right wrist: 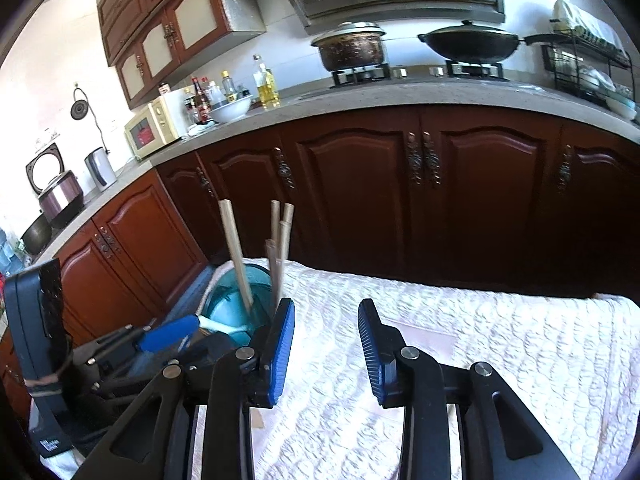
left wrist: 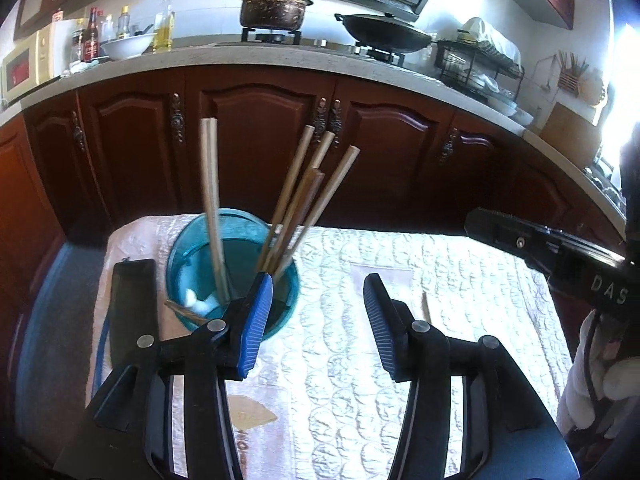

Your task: Organize utensils

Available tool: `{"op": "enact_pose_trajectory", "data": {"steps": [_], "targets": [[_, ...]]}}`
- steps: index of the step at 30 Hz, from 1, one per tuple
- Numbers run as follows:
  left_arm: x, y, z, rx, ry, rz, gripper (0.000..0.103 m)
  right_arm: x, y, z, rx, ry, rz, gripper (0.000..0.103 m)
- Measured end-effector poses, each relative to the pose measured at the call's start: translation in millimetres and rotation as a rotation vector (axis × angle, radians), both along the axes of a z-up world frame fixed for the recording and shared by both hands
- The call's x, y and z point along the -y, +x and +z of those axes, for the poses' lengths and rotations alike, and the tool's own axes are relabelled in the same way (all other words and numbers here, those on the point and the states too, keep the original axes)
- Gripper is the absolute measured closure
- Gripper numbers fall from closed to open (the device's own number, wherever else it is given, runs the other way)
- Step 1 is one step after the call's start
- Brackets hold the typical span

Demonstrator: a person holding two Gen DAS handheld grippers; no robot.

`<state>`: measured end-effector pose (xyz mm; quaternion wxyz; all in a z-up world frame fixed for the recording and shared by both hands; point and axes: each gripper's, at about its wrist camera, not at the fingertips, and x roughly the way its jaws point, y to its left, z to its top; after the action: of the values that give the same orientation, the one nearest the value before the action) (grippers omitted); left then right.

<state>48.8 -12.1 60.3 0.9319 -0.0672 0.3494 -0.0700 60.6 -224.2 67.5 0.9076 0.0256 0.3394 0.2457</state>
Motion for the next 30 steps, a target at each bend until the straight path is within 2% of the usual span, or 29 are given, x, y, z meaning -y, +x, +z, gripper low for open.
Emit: {"op": "enact_pose_trajectory", "data": {"steps": [13,21,27,30], "targets": [[39,3,-15,-0.036,0.004,-0.084,0.056,63,-8,-37,-0.082,-0.044,-0.089,0.069],[51,12,-48,-0.129,-0.015,-0.137,0.056,98,3,-95,-0.219,-0.058,-0.151,0.069],[61,19,-72,-0.193,-0.025,-0.153,0.056,106,22,-137,-0.312,-0.061,-0.173,0.069],[66,20,-80,-0.21,-0.018,-0.168,0.056,106,37,-158,-0.359,-0.05,-0.19,0.075]]}}
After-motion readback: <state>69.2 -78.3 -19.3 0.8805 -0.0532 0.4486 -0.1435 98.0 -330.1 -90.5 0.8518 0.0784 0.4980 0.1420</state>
